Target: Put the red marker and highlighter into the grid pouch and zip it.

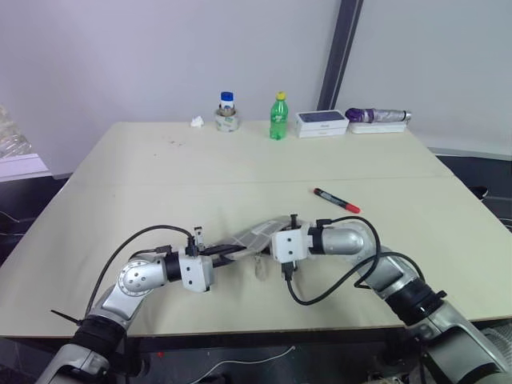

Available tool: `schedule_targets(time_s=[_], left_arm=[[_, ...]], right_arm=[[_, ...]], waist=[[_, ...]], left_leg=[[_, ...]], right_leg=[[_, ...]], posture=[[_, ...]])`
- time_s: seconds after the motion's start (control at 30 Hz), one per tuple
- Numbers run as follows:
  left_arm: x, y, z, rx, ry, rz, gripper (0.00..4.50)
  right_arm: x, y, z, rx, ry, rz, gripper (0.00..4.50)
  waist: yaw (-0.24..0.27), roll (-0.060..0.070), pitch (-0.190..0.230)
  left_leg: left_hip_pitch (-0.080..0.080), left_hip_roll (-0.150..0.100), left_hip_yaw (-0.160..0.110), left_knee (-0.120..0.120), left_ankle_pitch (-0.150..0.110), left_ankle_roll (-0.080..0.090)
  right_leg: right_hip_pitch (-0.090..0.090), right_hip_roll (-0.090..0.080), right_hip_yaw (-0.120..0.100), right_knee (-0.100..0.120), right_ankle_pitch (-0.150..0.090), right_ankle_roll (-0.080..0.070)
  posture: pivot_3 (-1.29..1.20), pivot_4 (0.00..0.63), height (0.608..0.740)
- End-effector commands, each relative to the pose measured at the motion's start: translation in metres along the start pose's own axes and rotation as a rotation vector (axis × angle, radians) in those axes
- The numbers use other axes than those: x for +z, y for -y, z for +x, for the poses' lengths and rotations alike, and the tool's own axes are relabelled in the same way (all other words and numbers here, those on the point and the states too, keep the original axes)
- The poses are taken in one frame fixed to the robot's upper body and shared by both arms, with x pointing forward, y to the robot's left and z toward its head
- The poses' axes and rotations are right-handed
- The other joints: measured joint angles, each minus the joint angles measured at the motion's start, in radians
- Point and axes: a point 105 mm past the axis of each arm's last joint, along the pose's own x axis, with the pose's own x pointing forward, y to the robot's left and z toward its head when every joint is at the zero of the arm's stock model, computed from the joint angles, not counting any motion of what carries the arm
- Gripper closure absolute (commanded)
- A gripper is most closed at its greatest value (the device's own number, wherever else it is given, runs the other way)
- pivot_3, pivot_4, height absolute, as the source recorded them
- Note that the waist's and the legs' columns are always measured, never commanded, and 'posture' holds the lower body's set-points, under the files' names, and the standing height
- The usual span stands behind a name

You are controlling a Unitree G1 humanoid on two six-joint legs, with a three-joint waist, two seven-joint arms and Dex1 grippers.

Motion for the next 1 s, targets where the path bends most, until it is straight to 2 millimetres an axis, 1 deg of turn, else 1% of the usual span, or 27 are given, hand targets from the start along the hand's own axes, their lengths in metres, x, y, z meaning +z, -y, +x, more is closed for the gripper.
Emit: schedule_targets(time_s=[0.03, 0.1, 0.17, 0.2, 0.23, 0.37, 0.47, 0.53, 0.57, 0.63, 0.67, 0.7, 0.73, 0.8, 0.87, 0.93, 1.0], left_arm=[[0.014, -0.012, 0.0, 0.042, 0.054, 0.053, 4.5], [0.011, -0.014, -0.003, 0.05, 0.039, 0.055, 4.5], [0.009, -0.014, -0.005, 0.055, 0.03, 0.055, 4.5], [0.008, -0.014, -0.005, 0.057, 0.024, 0.055, 4.5], [0.006, -0.014, -0.007, 0.065, 0.014, 0.053, 4.5], [0.0, -0.012, -0.011, 0.075, -0.012, 0.058, 4.5], [-0.003, -0.012, -0.013, 0.085, -0.03, 0.065, 4.5], [-0.006, -0.013, -0.017, 0.105, -0.051, 0.057, 4.5], [-0.008, -0.013, -0.019, 0.116, -0.062, 0.05, 4.5], [-0.01, -0.013, -0.021, 0.128, -0.075, 0.045, 4.5], [-0.011, -0.013, -0.022, 0.133, -0.081, 0.04, 4.5], [-0.012, -0.012, -0.022, 0.135, -0.084, 0.041, 4.5], [-0.012, -0.012, -0.022, 0.138, -0.086, 0.04, 4.5], [-0.013, -0.01, -0.02, 0.142, -0.087, 0.039, 4.5], [-0.012, -0.009, -0.016, 0.14, -0.081, 0.041, 4.5], [-0.011, -0.01, -0.012, 0.146, -0.073, 0.041, 4.5], [-0.011, -0.012, -0.009, 0.15, -0.072, 0.043, 4.5]], right_arm=[[0.006, 0.003, 0.002, -0.006, 0.044, -0.029, 3.55], [0.008, 0.008, -0.002, -0.029, 0.061, 0.0, 2.51], [0.009, 0.01, -0.006, -0.041, 0.071, 0.015, 1.63], [0.011, 0.008, -0.009, -0.035, 0.084, 0.021, 1.02], [0.012, 0.006, -0.015, -0.033, 0.088, 0.02, 0.68], [0.016, 0.004, -0.029, -0.072, 0.095, 0.038, 0.68], [0.019, 0.005, -0.046, -0.122, 0.11, 0.131, 0.68], [0.02, 0.0, -0.065, -0.163, 0.119, 0.226, 0.68], [0.023, -0.001, -0.077, -0.204, 0.146, 0.309, 0.68], [0.027, 0.001, -0.093, -0.285, 0.192, 0.451, 0.68], [0.028, 0.005, -0.098, -0.326, 0.223, 0.504, 0.68], [0.025, 0.016, -0.105, -0.411, 0.264, 0.605, 0.68], [0.018, 0.023, -0.109, -0.47, 0.271, 0.667, 0.68], [-0.006, 0.033, -0.111, -0.573, 0.195, 0.716, 0.68], [-0.039, 0.04, -0.112, -0.672, 0.05, 0.737, 0.68], [-0.07, 0.042, -0.112, -0.715, -0.07, 0.784, 0.68], [-0.093, 0.048, -0.112, -0.751, -0.129, 0.805, 0.68]], waist=[[0.0, 0.0, 0.0], [0.0, 0.0, 0.0], [0.001, 0.0, 0.0], [0.002, 0.0, 0.0], [0.006, 0.0, 0.0], [0.008, 0.0, 0.0], [0.007, 0.0, 0.0], [0.011, 0.0, 0.0], [0.012, 0.0, 0.0], [0.009, 0.0, 0.0], [0.008, 0.0, 0.0], [0.005, 0.0, 0.0], [0.0, 0.0, 0.0], [-0.002, 0.0, 0.0], [-0.003, 0.0, 0.0], [0.002, 0.0, 0.0], [0.007, 0.0, 0.0]], left_leg=[[0.0, 0.0, 0.0, 0.0, 0.0, 0.0], [0.0, 0.0, 0.0, 0.0, 0.0, 0.0], [0.0, 0.0, 0.0, 0.0, 0.0, 0.0], [0.0, 0.0, 0.0, 0.0, 0.0, 0.0], [0.0, 0.001, 0.0, 0.0, 0.0, 0.0], [0.0, 0.0, 0.0, 0.0, 0.0, 0.0], [0.0, 0.001, 0.0, 0.0, 0.0, 0.0], [0.0, 0.001, 0.0, 0.0, 0.0, 0.0], [0.0, 0.001, 0.0, 0.0, 0.0, 0.0], [0.0, 0.001, -0.001, 0.0, 0.0, 0.0], [0.0, 0.001, -0.001, 0.0, 0.0, 0.0], [0.0, 0.001, -0.001, 0.0, 0.0, 0.0], [0.001, 0.001, -0.001, 0.0, 0.0, 0.0], [0.002, 0.002, -0.002, 0.0, 0.0, 0.0], [0.002, 0.002, -0.002, 0.0, 0.0, 0.0], [0.002, 0.001, -0.001, 0.0, 0.0, 0.0], [0.001, 0.001, 0.0, 0.0, 0.0, 0.0]], right_leg=[[0.0, 0.0, 0.0, 0.0, 0.0, 0.0], [0.0, 0.0, 0.0, 0.0, 0.0, 0.0], [0.0, 0.0, 0.0, 0.0, 0.0, 0.0], [0.0, 0.0, 0.0, 0.0, 0.0, 0.0], [0.0, 0.0, 0.0, 0.0, 0.0, 0.0], [0.001, -0.001, 0.0, 0.0, 0.0, 0.0], [0.001, -0.001, 0.0, 0.0, 0.0, 0.0], [0.001, -0.001, 0.0, 0.0, 0.0, 0.0], [0.001, -0.001, 0.0, 0.0, 0.0, 0.0], [0.002, -0.002, 0.0, -0.001, 0.0, 0.0], [0.002, -0.002, 0.0, -0.001, 0.0, 0.0], [0.002, -0.002, 0.0, 0.0, 0.0, 0.0], [0.002, -0.001, 0.0, 0.0, 0.0, 0.0], [0.002, -0.001, 0.0, 0.0, 0.001, -0.002], [0.002, 0.0, 0.0, 0.0, 0.001, -0.002], [0.001, -0.001, 0.0, 0.0, 0.001, -0.002], [0.0, -0.001, 0.0, 0.0, 0.001, -0.002]], posture=[[0.0, 0.15, 0.74], [0.0, 0.15, 0.74], [0.0, 0.15, 0.74], [0.0, 0.15, 0.74], [0.0, 0.15, 0.74], [0.0, 0.15, 0.74], [0.0, 0.15, 0.74], [0.0, 0.15, 0.74], [0.0, 0.15, 0.74], [0.0, 0.15, 0.74], [0.0, 0.15, 0.74], [0.0, 0.15, 0.74], [0.0, 0.15, 0.74], [0.0, 0.15, 0.74], [0.0, 0.15, 0.74], [0.0, 0.15, 0.74], [0.0, 0.15, 0.74]])
